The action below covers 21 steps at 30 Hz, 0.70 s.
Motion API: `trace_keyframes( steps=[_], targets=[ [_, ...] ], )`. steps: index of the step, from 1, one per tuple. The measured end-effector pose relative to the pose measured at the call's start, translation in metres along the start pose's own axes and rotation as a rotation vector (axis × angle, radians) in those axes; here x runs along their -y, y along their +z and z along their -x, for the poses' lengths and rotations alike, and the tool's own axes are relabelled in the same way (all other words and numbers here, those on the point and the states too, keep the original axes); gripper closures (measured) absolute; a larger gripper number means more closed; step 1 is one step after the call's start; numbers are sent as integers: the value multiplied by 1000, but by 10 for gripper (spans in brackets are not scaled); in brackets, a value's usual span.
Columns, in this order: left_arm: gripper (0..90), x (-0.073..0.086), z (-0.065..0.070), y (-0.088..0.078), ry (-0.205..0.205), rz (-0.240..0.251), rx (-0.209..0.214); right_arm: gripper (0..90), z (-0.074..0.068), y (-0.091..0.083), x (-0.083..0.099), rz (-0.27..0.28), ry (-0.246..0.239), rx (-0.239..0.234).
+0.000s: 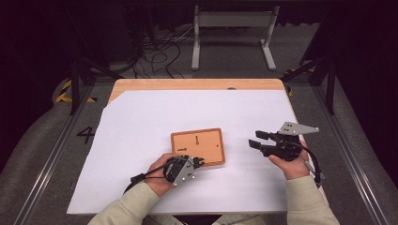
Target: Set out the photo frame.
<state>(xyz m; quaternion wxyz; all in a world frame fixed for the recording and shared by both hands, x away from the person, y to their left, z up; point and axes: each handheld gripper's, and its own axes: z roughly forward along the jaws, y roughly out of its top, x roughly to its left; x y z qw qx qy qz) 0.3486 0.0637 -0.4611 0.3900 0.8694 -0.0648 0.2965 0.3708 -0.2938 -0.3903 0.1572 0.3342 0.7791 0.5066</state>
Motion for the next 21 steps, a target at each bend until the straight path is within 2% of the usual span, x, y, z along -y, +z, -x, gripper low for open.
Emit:
trace_keyframes(
  steps=[2,3,7,13,15,17,21],
  targets=[
    [839,0,1,0,5,0,-1,475,-1,1,-1,-4,-8,-1],
    [839,-1,2,-1,40,-13,-11,466,-3,3,-2,-10,-26,9],
    [839,-3,4,-2,76,-24,-23,495,-8,8,-3,-12,-68,5],
    [839,-4,6,-2,95,-33,-27,502,-12,14,-11,-21,-71,-30],
    [839,-4,6,-2,98,-35,-25,465,-13,19,-15,-44,-48,-61],
    [839,-4,6,-2,95,-35,-27,431,-14,21,-16,-57,-40,-63],
    [839,-4,7,-2,89,-34,-25,342,-17,41,-28,-143,-25,-98]
  ],
)
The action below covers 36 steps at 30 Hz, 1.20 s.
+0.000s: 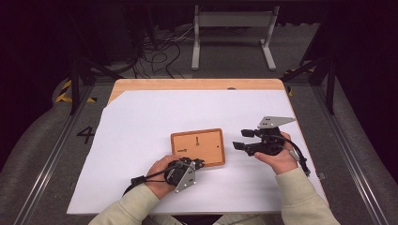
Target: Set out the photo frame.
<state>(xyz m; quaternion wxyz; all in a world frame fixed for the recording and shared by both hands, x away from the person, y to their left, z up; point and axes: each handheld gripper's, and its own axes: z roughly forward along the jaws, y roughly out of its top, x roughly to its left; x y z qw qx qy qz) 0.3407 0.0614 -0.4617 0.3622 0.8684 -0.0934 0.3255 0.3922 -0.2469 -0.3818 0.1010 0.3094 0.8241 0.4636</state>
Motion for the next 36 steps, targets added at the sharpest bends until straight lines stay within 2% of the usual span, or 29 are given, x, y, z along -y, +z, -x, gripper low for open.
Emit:
trace_keyframes(
  steps=[3,8,16,23,24,27,31,36],
  targets=[
    [839,0,0,0,1,-1,0,311,0,12,-9,-40,0,-24],
    [838,0,1,0,-7,2,-2,295,0,28,-18,-75,-8,-33],
    [839,0,1,0,-6,3,-3,234,4,58,-25,-159,24,-57],
    [839,0,2,1,-13,11,-7,219,6,81,-25,-192,63,-103],
    [838,0,1,0,0,-2,-7,212,6,84,-24,-198,67,-109],
    [838,0,1,0,1,-1,-7,200,7,89,-23,-208,74,-107],
    [838,0,1,0,-2,-1,-10,192,8,98,-21,-218,86,-126],
    [837,0,0,0,-7,2,-9,274,6,104,-20,-225,79,-167]
  ],
)
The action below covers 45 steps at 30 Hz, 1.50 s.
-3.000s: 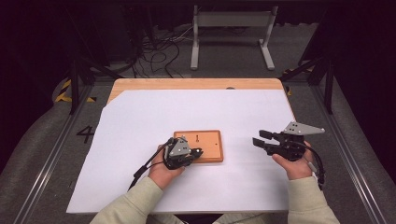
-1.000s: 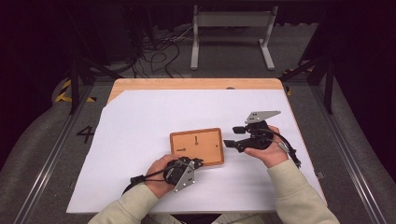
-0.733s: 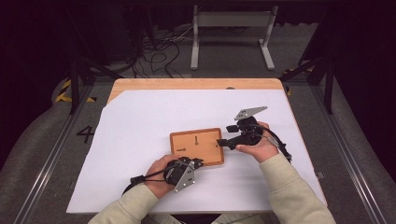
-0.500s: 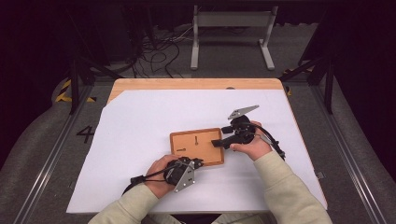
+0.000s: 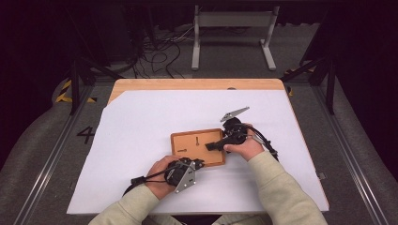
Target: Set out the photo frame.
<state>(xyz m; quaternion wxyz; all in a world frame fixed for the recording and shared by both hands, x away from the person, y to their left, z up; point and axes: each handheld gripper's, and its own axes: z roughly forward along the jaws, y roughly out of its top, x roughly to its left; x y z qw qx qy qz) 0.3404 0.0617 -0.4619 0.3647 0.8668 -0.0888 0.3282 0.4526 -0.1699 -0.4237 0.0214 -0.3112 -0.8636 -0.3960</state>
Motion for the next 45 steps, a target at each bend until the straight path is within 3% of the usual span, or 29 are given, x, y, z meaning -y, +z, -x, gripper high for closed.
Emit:
trace_keyframes(
  steps=[5,6,7,9,10,14,16,17,18,19,20,23,27,28,33,34,39,45],
  targets=[
    [784,-1,-1,-1,-19,-12,18,307,2,-3,0,-3,0,-12],
    [758,-1,-2,-3,-50,-21,42,313,2,-3,1,-3,-2,-14],
    [731,-1,-2,-3,-50,-21,42,313,2,-3,1,-3,-2,-14],
    [686,0,-6,-10,-106,-28,55,318,2,-4,1,-1,-7,-14],
    [652,1,-8,-14,-152,-26,66,319,1,-5,1,-2,-10,-12],
    [588,9,-15,-40,-245,8,63,329,-2,-7,1,-1,-26,-4],
    [579,13,-16,-45,-268,15,65,332,-2,-8,1,-1,-28,-4],
    [571,20,-17,-56,-305,27,56,341,-4,-9,1,1,-36,2],
    [568,20,-17,-56,-305,27,56,346,-5,-10,1,4,-39,4],
    [567,28,-17,-68,-346,38,24,353,-6,-11,2,8,-48,6],
    [567,28,-17,-68,-346,38,24,353,-6,-11,2,8,-48,6],
    [568,40,-20,-84,-411,53,-27,380,-9,-16,4,20,-66,7],
    [554,56,-24,-94,-512,63,-55,417,-14,-22,6,30,-103,9],
    [550,61,-25,-96,-545,61,-58,428,-16,-24,6,29,-115,15],
    [526,74,-28,-100,-615,36,-85,450,-26,-30,13,58,-202,39],
    [519,74,-28,-100,-615,36,-85,450,-26,-30,13,58,-202,39],
    [486,82,-30,-100,-697,27,-108,483,-37,-38,19,64,-271,63],
    [466,88,-31,-99,-795,62,-118,516,-48,-44,25,58,-324,85]
  ],
)
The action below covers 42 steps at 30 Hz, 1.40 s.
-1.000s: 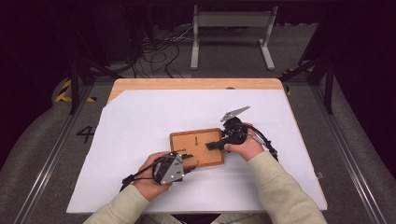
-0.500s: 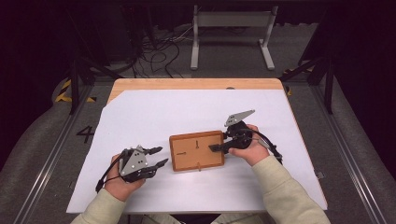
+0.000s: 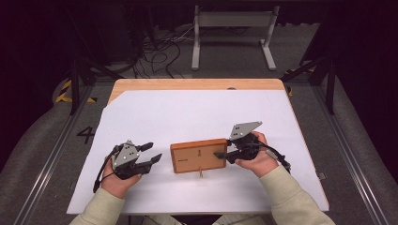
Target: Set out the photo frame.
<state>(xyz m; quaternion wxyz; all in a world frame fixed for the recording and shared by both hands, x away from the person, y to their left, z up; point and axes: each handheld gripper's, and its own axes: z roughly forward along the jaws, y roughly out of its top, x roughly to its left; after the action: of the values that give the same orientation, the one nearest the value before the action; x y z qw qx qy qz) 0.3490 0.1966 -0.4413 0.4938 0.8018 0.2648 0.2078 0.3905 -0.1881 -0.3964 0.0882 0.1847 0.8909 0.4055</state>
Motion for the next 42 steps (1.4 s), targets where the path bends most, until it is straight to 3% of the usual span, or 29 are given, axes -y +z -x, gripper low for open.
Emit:
trace_keyframes(
  steps=[5,14,20,29,36,42],
  targets=[
    [434,2,-2,1,-31,-3,-8,551,-9,-6,2,-5,-27,3],
    [422,4,-5,1,-46,-10,-19,580,-26,-14,6,-18,-79,14],
    [418,5,-5,2,-43,-14,-22,574,-34,-17,7,-27,-102,16],
    [418,6,-5,3,-35,-22,-25,533,-46,-20,14,-57,-115,-24],
    [416,7,-6,3,-38,-24,-25,487,-46,-26,16,-44,-89,-18],
    [417,7,-6,3,-36,-29,-26,522,-44,-29,29,-108,-36,-10]
  ],
)
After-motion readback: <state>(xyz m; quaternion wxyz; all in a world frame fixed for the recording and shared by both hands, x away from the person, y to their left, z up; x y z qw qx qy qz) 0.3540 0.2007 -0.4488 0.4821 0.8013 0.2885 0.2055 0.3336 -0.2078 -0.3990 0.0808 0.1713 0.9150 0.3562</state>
